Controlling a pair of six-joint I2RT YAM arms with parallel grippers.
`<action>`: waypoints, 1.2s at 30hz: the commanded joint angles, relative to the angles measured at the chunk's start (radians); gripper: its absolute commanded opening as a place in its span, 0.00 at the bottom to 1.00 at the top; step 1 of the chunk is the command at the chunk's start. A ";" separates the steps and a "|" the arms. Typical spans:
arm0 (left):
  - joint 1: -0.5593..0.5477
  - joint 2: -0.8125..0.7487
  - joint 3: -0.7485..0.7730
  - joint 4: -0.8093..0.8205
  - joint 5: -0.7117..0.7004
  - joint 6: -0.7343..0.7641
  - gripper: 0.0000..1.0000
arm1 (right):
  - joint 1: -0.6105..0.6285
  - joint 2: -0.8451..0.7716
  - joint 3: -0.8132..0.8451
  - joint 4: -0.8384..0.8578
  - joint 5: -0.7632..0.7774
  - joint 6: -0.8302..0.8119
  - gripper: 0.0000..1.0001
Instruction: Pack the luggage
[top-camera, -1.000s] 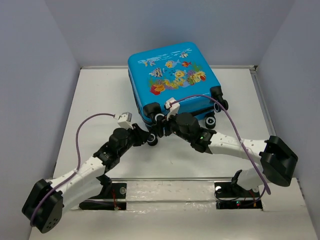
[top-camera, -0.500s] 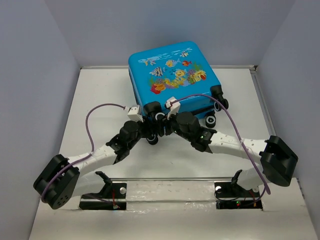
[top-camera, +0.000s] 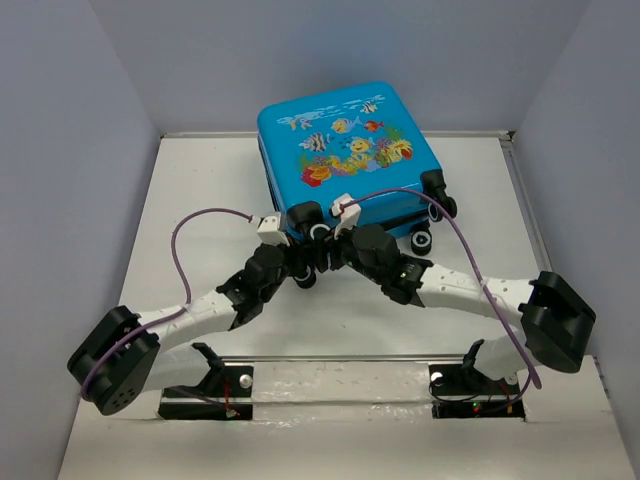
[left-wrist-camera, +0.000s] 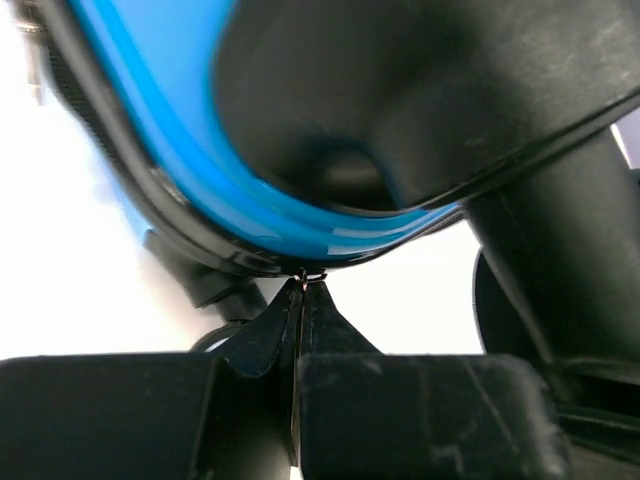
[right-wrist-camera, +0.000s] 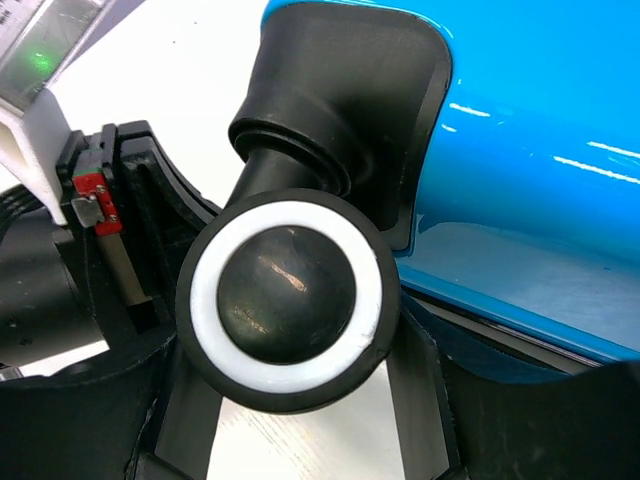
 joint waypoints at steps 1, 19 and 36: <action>0.023 -0.069 0.032 -0.022 -0.275 0.047 0.06 | 0.011 -0.078 0.003 0.096 0.065 0.007 0.07; 0.416 0.011 0.173 -0.172 -0.257 0.013 0.06 | 0.011 -0.359 -0.139 -0.112 0.031 0.043 0.07; 0.437 -0.579 0.232 -0.403 -0.242 -0.078 0.99 | 0.078 -0.454 -0.075 -0.219 0.048 0.045 0.07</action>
